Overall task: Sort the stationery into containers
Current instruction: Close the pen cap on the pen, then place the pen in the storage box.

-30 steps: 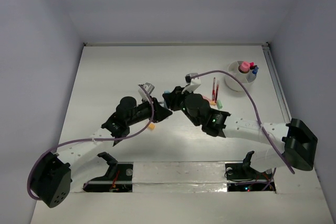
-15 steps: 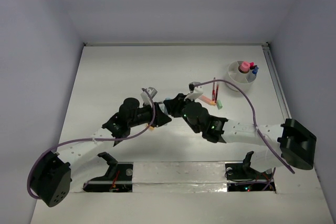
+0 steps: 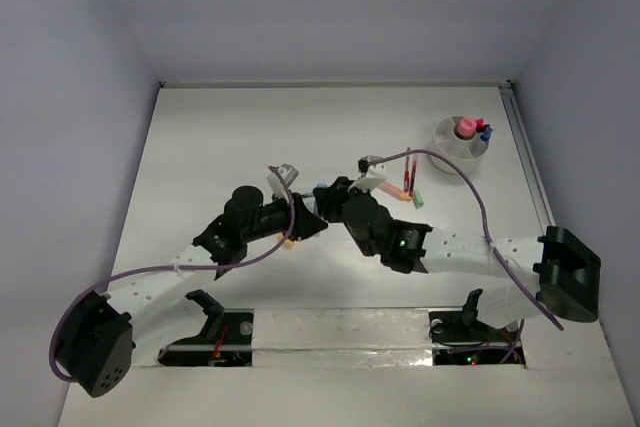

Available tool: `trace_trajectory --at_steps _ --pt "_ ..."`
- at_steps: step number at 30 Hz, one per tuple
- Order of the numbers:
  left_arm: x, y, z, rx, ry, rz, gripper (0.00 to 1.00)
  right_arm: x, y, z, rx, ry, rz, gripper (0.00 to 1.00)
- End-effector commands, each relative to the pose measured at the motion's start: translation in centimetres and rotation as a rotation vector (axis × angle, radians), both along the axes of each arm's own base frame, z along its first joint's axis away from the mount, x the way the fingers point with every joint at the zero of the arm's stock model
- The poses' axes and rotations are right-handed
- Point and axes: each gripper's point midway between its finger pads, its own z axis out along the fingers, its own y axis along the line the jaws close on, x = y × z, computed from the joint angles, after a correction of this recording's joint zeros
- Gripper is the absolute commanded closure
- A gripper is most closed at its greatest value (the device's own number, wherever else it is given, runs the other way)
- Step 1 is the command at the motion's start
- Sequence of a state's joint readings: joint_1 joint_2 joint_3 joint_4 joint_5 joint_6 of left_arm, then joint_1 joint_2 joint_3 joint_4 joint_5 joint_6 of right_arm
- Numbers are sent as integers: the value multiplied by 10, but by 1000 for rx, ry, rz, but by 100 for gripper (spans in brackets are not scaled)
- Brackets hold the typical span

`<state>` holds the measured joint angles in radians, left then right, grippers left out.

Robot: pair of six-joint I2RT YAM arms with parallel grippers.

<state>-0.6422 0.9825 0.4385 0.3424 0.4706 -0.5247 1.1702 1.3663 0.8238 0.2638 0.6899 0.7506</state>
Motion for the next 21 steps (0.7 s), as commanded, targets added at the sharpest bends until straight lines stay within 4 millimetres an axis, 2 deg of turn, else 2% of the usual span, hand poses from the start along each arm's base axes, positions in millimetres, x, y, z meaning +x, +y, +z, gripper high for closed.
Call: trace_trajectory --at_steps 1,3,4,5,6,7,8,9,10,11,12,14,15,18,19,20,21 --pt "61 17 135 -267 -385 257 100 -25 -6 -40 -252 61 110 100" --pt "56 18 131 -263 -378 243 99 -1 -12 -29 -235 48 67 100" --pt "54 18 128 -262 -374 238 97 9 -11 -16 -202 30 53 100" --pt "51 17 125 -261 -368 223 90 27 -21 -9 -192 24 9 100" --pt "49 17 125 -263 -371 214 84 36 -26 -2 -184 15 -14 100" --pt "46 16 125 -267 -373 203 79 48 -30 13 -155 -15 -46 100" --pt "44 16 124 -271 -376 195 66 58 -36 21 -156 -31 -66 100" --pt "40 16 120 -270 -373 177 59 76 -51 28 -152 -37 -121 100" --pt "39 16 120 -272 -381 172 52 88 -60 38 -140 -57 -162 100" --pt "37 15 118 -269 -378 164 42 100 -68 52 -133 -84 -190 100" --pt "35 16 117 -268 -383 157 37 118 -89 59 -129 -92 -249 100" --pt "32 16 116 -262 -394 147 28 136 -111 81 -129 -139 -315 100" --pt "31 17 115 -264 -396 147 26 150 -134 89 -130 -151 -377 100" --pt "27 16 113 -270 -405 136 20 164 -166 97 -185 -173 -439 100" --pt "27 16 113 -272 -407 138 19 172 -187 103 -198 -193 -500 100" --pt "26 17 109 -272 -400 138 13 176 -200 102 -245 -202 -527 100" --pt "27 16 105 -269 -393 140 13 179 -211 99 -276 -204 -553 100"
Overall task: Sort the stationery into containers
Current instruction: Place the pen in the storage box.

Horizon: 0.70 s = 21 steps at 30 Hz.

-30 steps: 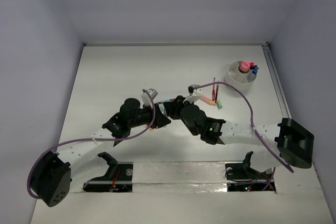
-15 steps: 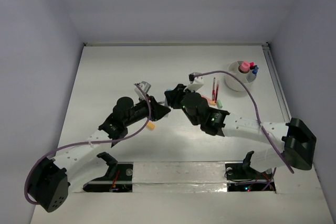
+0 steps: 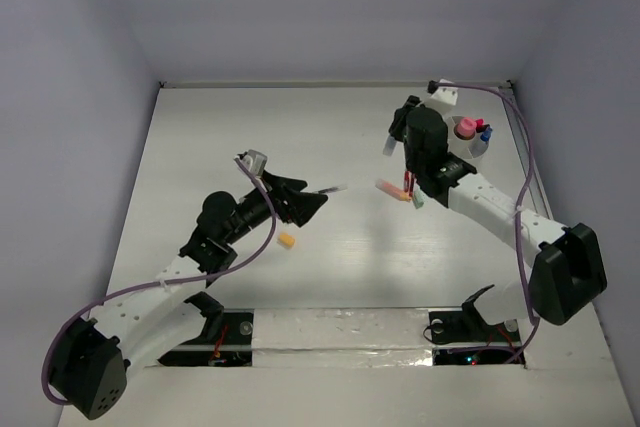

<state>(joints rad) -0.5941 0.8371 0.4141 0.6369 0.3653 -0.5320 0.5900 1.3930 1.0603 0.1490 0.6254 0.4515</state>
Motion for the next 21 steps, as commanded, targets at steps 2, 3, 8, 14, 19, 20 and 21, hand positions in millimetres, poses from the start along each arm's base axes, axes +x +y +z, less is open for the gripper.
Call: trace_trajectory --at_steps 2,3,8,14,19,20,21 --pt "-4 -1 3 -27 -52 -17 13 21 -65 33 -137 -94 -172 100" --pt "-3 -2 1 -22 -46 -19 13 24 -74 33 -151 -99 -196 100" --pt "-4 0 -2 -19 -45 -12 13 51 -113 51 -237 -148 -296 100" --pt "-4 1 -2 -23 -51 -4 13 89 -149 34 -439 -100 -398 100" --pt "-3 -1 -7 -17 -42 -15 13 113 -158 16 -494 -74 -399 100" --pt "-2 -2 -7 -15 -39 -14 13 117 -157 13 -504 -64 -393 100" --pt "-2 -3 -8 -11 -37 -17 13 119 -157 10 -517 -56 -394 100"
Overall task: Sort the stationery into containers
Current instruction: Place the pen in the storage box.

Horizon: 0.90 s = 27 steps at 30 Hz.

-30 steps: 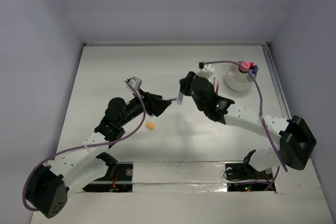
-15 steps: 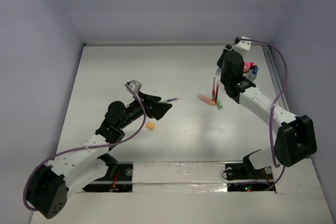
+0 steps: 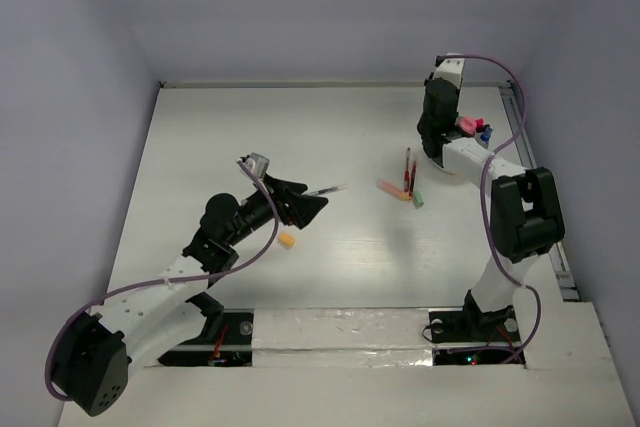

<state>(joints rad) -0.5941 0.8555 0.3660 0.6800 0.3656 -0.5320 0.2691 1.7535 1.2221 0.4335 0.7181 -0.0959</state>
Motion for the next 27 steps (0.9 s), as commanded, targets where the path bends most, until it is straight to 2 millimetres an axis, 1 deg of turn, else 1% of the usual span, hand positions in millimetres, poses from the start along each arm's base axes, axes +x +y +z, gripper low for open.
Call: trace_trajectory --at_steps 1,5,6,8,9,15,16,23,27 --pt "-1 -3 9 -22 -52 -16 13 15 -7 43 -39 -115 -27 100" --pt "0 -3 7 -18 -53 -15 13 19 -9 33 -83 -97 -39 100" --pt "0 -3 7 -16 -53 -14 13 20 -14 30 -93 -89 -49 100" --pt "1 -4 6 -16 -53 -14 13 21 -14 25 -107 -79 -49 100" --pt "1 -4 5 -14 -50 -14 13 23 -14 18 -115 -64 -51 100" --pt "3 -5 4 -10 -51 -14 13 26 -17 -2 -136 -37 -71 100" --pt "3 -5 4 -10 -51 -14 13 27 -21 -8 -138 -28 -81 100" --pt "3 -4 4 -7 -55 -9 13 24 -22 -16 -127 -22 -82 100" --pt "5 -4 3 -3 -51 -1 13 21 -21 -24 -112 -10 -72 94"
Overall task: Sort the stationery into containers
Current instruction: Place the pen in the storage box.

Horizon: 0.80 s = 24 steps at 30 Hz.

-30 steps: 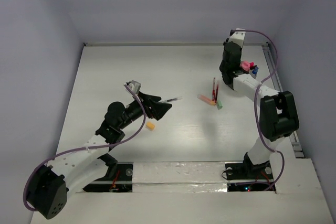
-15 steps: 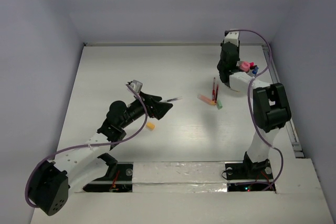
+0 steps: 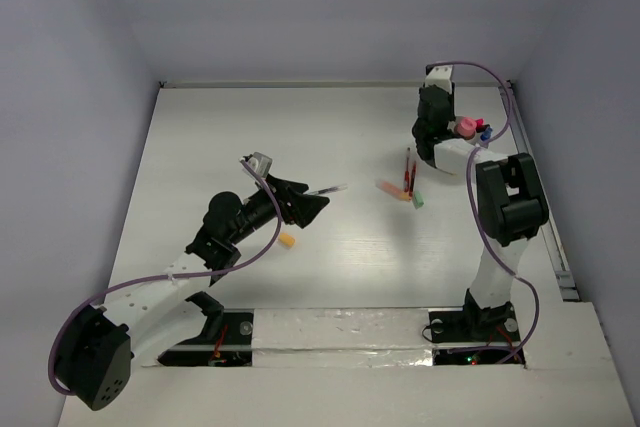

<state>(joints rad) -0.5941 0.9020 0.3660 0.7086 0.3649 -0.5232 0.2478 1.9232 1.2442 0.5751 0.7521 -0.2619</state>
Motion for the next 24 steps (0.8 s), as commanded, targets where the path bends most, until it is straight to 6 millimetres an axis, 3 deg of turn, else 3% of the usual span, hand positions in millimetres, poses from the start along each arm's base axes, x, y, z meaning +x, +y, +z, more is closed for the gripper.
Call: trace_trajectory --at_steps 1,9,13,18,20,21,22,23,24 --pt "0 0 10 -18 -57 -2 13 -3 -6 21 38 -91 -26 93" --pt "1 1 11 -17 -54 9 13 -9 -3 25 87 -101 -3 57" --pt "3 1 10 -13 -50 18 13 -14 -1 43 116 -123 11 42" --pt "3 1 8 -9 -45 18 13 -27 4 85 194 -194 53 28" --pt "4 1 8 -9 -45 20 13 -32 8 90 222 -186 80 28" --pt "4 1 9 -9 -45 21 13 -38 14 103 258 -214 100 29" --pt "4 1 9 -10 -46 21 13 -43 15 101 261 -184 108 33" --pt "4 2 9 -10 -46 24 13 -45 29 100 304 -177 154 40" --pt "5 2 10 -12 -46 29 14 -48 35 98 356 -170 177 60"
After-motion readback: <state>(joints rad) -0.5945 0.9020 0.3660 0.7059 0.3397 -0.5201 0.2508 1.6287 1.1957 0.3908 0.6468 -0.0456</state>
